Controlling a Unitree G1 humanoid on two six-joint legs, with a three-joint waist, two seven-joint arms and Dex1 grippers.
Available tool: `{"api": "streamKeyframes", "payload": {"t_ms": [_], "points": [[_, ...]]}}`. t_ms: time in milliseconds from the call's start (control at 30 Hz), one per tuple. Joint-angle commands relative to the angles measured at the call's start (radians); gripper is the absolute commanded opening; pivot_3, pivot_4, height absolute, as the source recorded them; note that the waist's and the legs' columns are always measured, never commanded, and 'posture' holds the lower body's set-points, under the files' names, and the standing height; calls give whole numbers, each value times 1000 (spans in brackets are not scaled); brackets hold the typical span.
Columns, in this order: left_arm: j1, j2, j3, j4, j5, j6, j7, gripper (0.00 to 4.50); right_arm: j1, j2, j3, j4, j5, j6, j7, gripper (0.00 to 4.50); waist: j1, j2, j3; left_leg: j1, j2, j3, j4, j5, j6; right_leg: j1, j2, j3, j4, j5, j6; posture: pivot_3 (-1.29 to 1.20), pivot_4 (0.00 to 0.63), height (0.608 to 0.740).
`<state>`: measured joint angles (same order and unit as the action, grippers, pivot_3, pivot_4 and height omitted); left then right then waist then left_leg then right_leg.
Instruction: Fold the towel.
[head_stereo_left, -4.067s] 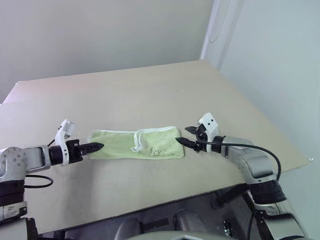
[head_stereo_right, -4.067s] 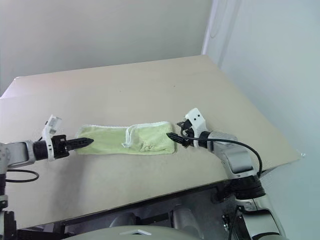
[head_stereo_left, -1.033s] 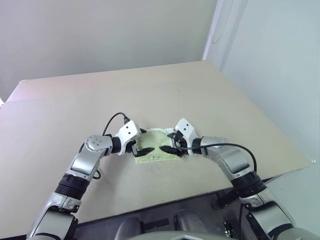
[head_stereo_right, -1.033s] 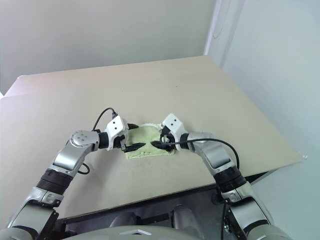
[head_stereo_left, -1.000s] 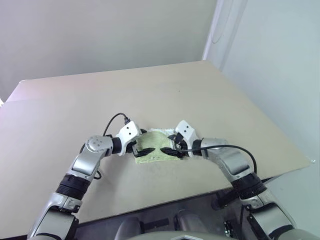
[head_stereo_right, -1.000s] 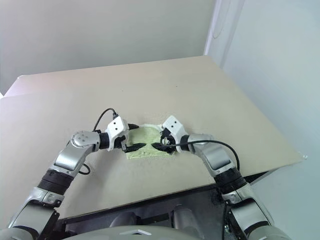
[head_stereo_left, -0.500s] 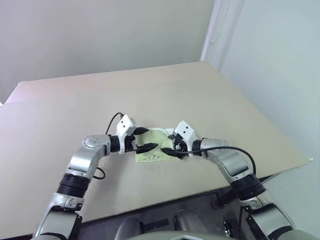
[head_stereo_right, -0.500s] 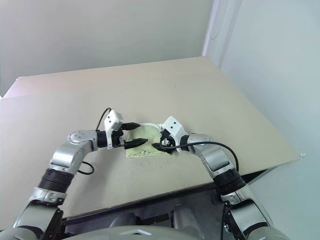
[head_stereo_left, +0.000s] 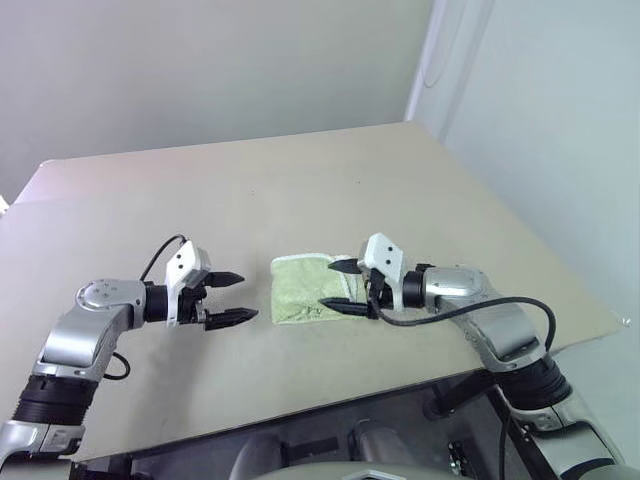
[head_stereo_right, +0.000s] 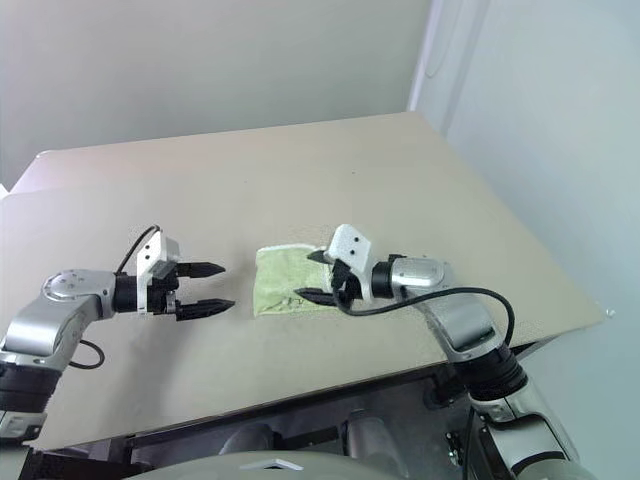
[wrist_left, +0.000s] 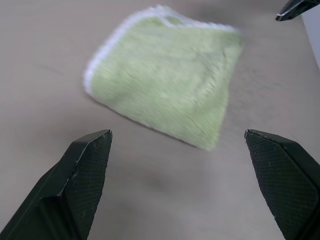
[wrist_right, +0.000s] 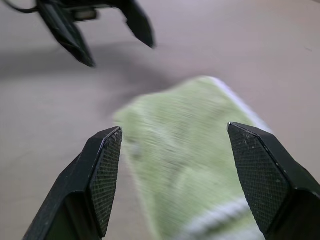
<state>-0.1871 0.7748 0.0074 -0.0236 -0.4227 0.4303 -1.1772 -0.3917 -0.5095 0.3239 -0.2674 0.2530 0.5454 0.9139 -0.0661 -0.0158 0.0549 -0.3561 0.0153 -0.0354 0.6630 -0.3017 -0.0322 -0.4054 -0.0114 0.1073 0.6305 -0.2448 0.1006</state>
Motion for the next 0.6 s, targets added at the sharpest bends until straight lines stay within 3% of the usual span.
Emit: {"api": "streamKeyframes", "payload": {"t_ms": [33, 367, 600], "points": [[40, 17, 45, -85, -8, -20, 19, 4475, -4, -37, 61, -5, -83, -90, 20, 3534, -3, 0, 0, 0, 0, 1, 0, 0, 0, 0, 0, 0, 0, 0, 0, 0, 0, 740], [103, 23, 80, -114, -8, -39, 41, 4475, -37, -25, 189, 166, -300, -279, -6, 3534, -4, 0, 0, 0, 1, 1, 0, 0, 0, -1, 0, 0, 0, 0, 0, 0, 0, 740], [84, 14, 73, -80, 4, -65, 50, 4475, -67, 20, 197, 258, -373, -335, -31, 3534, -4, 0, 0, 1, 1, 1, 0, 0, 0, -1, 0, 0, 1, 0, 0, 0, 0, 740]]}}
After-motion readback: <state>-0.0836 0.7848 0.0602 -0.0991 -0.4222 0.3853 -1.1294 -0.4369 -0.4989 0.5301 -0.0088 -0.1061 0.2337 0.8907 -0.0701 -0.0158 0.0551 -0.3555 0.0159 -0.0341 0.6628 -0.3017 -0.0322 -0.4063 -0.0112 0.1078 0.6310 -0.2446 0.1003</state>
